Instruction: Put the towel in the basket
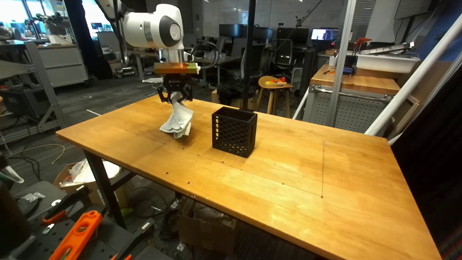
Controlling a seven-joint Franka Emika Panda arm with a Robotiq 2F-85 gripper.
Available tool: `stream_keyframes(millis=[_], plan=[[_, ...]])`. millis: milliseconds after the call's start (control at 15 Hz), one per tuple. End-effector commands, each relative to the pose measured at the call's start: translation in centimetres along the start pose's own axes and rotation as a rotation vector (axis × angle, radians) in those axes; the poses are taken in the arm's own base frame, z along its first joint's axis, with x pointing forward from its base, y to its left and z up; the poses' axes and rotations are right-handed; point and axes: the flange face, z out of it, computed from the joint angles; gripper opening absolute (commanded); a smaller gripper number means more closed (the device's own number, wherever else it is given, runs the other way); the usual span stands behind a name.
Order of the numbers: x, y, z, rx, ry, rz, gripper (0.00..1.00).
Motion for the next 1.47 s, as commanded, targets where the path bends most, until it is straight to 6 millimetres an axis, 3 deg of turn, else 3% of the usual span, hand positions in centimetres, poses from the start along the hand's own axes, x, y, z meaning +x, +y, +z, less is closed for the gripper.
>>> stream_keyframes(millis=[0, 200, 400, 733, 933, 1400], plan=[[-4.1, -0.8, -5.9, -0.021, -0.004, 0.033, 0.07], [-7.3, 0.1, -9.7, -0.065, -0.015, 0.077, 0.08], [-11.1, 2.5, -12.6, -0.101, -0.026, 0.151, 0.07], [-16.6, 7.7, -14.5, -0.132, -0.035, 0.262, 0.07], [-18.4, 10.4, -14.3, -0.133, -0.042, 0.311, 0.08], [-19.5, 14.7, -15.1, -0.164, -0.037, 0.363, 0.08]])
